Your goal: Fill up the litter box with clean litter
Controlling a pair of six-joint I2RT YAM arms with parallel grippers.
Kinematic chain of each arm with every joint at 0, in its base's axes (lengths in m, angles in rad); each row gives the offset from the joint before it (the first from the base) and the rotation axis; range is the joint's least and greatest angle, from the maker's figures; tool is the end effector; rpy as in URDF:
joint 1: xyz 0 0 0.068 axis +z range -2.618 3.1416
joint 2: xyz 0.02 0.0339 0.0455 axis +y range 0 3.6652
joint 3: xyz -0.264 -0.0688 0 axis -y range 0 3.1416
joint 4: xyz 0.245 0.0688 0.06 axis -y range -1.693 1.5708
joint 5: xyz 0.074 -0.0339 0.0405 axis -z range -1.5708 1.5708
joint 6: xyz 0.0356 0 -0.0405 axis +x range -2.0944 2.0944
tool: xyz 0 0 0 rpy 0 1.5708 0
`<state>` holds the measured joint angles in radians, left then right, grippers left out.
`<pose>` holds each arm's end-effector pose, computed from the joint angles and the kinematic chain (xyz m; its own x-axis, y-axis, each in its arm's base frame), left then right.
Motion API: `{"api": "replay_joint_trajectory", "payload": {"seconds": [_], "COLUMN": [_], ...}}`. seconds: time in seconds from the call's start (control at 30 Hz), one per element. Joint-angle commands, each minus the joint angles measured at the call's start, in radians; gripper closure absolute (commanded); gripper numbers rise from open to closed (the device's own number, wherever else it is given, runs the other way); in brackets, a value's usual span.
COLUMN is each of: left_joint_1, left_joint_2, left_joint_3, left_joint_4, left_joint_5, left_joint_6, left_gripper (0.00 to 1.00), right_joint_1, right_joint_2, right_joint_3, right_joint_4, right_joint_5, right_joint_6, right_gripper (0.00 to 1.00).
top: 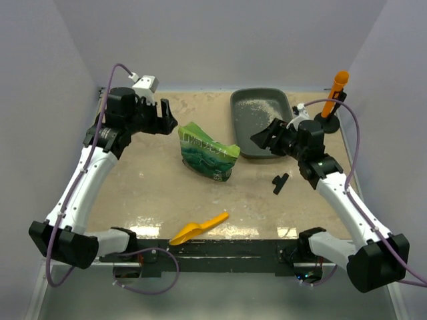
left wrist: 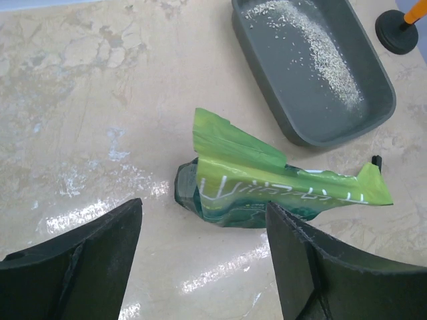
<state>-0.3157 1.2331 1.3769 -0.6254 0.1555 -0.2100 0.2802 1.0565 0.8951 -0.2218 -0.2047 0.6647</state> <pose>0.2484 -0.0869 0.4065 -0.5218 -0.0462 -0.8518 0.3358 0.9068 -0.2549 0.2311 0.0740 0.3225 -0.5616 0.4668 -0.6831 -0.1341 0.7634 0.6319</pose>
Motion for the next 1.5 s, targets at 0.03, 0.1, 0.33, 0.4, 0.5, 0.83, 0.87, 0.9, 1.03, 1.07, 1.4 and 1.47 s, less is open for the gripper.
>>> {"api": "replay_joint_trajectory", "payload": {"seconds": [0.03, 0.1, 0.33, 0.4, 0.5, 0.83, 0.87, 0.9, 1.03, 1.07, 1.4, 1.47], "left_joint_1": [0.16, 0.211, 0.237, 0.237, 0.239, 0.241, 0.241, 0.241, 0.242, 0.244, 0.256, 0.257], "left_joint_2": [0.06, 0.081, 0.16, 0.18, 0.192, 0.207, 0.21, 0.212, 0.194, 0.187, 0.146, 0.149], "left_joint_3": [-0.062, -0.119, -0.188, -0.203, -0.223, -0.3, -0.314, -0.317, -0.334, -0.335, -0.386, -0.395], "left_joint_4": [0.14, 0.225, 0.404, 0.438, 0.475, 0.693, 0.704, 0.711, 0.719, 0.716, 0.731, 0.727], "left_joint_5": [0.332, 0.413, 0.625, 0.642, 0.673, 0.82, 0.829, 0.837, 0.832, 0.831, 0.838, 0.837], "left_joint_6": [-0.113, -0.176, -0.279, -0.29, -0.31, -0.382, -0.385, -0.385, -0.365, -0.358, -0.321, -0.307], "left_gripper": [0.21, 0.21, 0.21, 0.21, 0.21, 0.21, 0.21, 0.21, 0.21, 0.21, 0.2, 0.2], "right_joint_1": [-0.001, 0.001, 0.043, 0.071, 0.12, 0.177, 0.177, 0.177, 0.177, 0.177, 0.177, 0.178], "right_joint_2": [0.059, 0.075, 0.121, 0.143, 0.187, 0.264, 0.263, 0.261, 0.263, 0.261, 0.232, 0.202], "right_joint_3": [-0.102, -0.149, -0.177, -0.177, -0.177, -0.145, -0.14, -0.133, -0.114, -0.116, -0.148, -0.16], "right_joint_4": [0.266, 0.37, 0.493, 0.536, 0.59, 0.704, 0.711, 0.717, 0.717, 0.725, 0.739, 0.733], "right_joint_5": [-0.254, -0.303, -0.306, -0.312, -0.303, -0.305, -0.309, -0.321, -0.349, -0.355, -0.438, -0.447], "right_joint_6": [0.147, 0.215, 0.285, 0.308, 0.34, 0.345, 0.334, 0.308, 0.24, 0.218, 0.049, 0.009], "right_gripper": [0.3, 0.3, 0.28, 0.28, 0.28, 0.3, 0.32, 0.36, 0.49, 0.54, 1.0, 1.0]}}
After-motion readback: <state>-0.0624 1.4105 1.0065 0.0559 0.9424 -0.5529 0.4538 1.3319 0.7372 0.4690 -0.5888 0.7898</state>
